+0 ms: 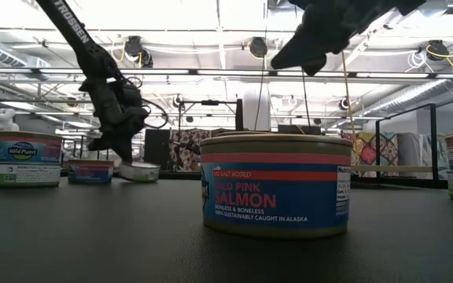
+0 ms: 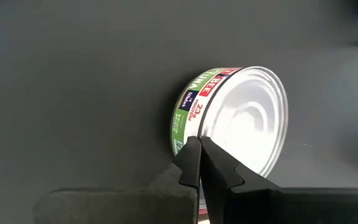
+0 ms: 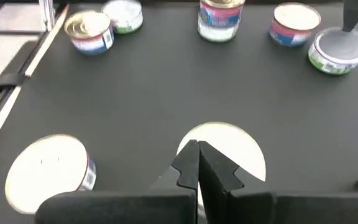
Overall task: Stack canned seafood by type on shelf
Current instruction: Put the green can on the shelf
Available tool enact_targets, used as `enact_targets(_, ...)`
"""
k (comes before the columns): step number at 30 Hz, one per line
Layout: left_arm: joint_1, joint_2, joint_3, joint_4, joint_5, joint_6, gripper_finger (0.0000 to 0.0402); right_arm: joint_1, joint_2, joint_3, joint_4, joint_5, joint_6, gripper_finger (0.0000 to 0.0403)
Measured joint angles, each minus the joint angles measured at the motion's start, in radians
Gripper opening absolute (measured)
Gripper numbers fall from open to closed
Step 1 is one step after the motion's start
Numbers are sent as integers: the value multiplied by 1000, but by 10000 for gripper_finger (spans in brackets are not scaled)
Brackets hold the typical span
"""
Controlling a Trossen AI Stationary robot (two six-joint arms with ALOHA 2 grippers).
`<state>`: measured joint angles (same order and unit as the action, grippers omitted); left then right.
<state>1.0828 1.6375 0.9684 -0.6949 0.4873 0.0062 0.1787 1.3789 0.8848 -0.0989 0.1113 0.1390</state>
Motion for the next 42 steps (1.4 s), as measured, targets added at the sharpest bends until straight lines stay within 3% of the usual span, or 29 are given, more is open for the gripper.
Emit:
enact_targets(10, -66, -2, 1, 39, 106, -27, 6, 6, -14, 0, -81, 71, 28, 0)
enact_targets(28, -300, -3, 2, 137, -60, -80, 7, 7, -15, 0, -82, 71, 55, 0)
enact_targets(42, -333, -3, 3, 176, -71, -157, 111, 32, -15, 0, -88, 70, 59, 0)
